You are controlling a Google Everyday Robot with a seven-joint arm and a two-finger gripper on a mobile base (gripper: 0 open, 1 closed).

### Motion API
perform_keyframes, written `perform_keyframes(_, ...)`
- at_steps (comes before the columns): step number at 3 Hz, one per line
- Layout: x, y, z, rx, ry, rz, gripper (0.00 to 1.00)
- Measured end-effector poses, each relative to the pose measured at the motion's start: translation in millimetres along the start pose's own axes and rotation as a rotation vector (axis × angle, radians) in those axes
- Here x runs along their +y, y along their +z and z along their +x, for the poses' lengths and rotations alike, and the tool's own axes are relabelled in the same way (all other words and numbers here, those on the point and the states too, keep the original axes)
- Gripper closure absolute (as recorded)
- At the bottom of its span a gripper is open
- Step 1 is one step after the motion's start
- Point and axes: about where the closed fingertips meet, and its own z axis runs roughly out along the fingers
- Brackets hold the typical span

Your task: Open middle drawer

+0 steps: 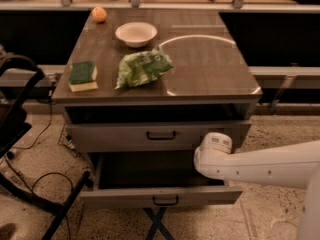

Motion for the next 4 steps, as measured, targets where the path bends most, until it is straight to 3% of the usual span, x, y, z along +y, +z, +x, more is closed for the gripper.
perform_keyframes(1, 8, 3, 3, -0.008, 0.009, -0.008, 1.0)
perform_keyframes(2, 68, 53, 19, -0.092, 0.106, -0.097, 1.0)
perform_keyframes(3, 91, 66, 15, -0.135, 0.131, -0.135, 0.77)
perform_keyframes(4, 91, 66, 15, -0.135, 0.131, -0.135, 0.89)
